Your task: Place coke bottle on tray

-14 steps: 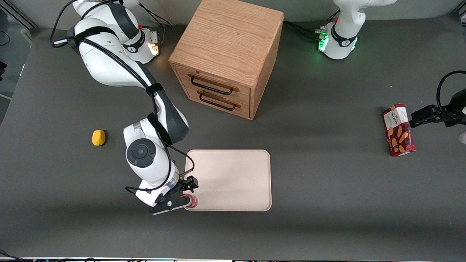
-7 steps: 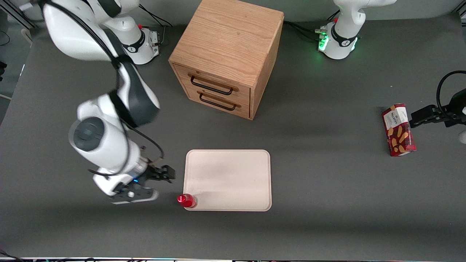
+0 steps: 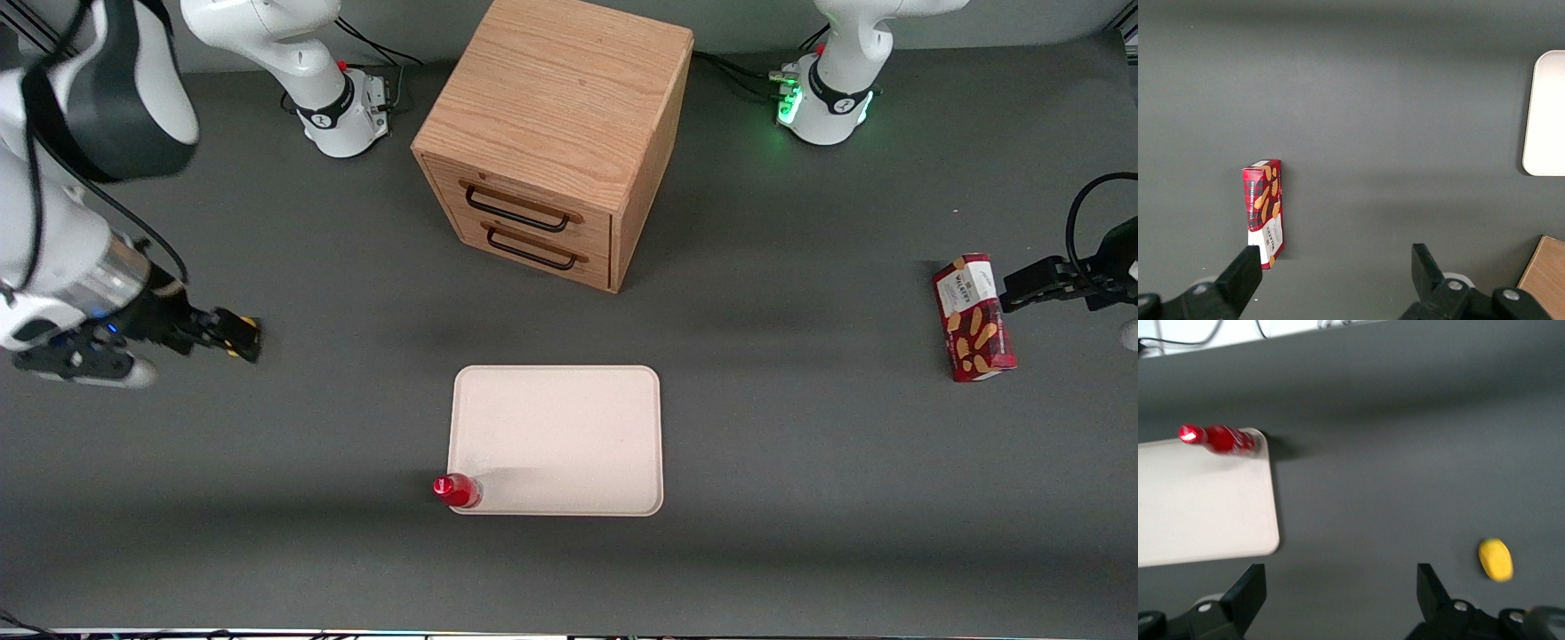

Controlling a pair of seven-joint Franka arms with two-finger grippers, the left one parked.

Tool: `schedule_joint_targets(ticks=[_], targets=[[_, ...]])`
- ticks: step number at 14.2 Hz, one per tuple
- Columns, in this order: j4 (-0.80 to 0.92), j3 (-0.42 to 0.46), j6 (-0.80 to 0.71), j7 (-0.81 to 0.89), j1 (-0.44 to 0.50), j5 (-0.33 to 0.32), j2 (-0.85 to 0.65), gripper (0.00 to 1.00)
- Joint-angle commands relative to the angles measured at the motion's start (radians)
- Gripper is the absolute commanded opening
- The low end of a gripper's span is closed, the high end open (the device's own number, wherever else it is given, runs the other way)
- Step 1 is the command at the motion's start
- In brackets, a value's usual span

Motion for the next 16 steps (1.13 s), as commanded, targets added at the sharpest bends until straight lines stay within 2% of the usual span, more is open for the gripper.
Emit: schedule_joint_targets(ticks=[1, 3, 8, 16], targets=[[-0.158, -0.020, -0.037, -0.036, 0.009, 0.001, -0.149, 1.00], [-0.153, -0.054, -0.097, -0.121, 0.009, -0.040, -0.160, 1.00], [-0.103, -0.060, -0.163, -0.147, 0.008, -0.039, -0.154, 1.00], [-0.055, -0.089, -0.165, -0.127, 0.006, -0.031, -0.118, 1.00]])
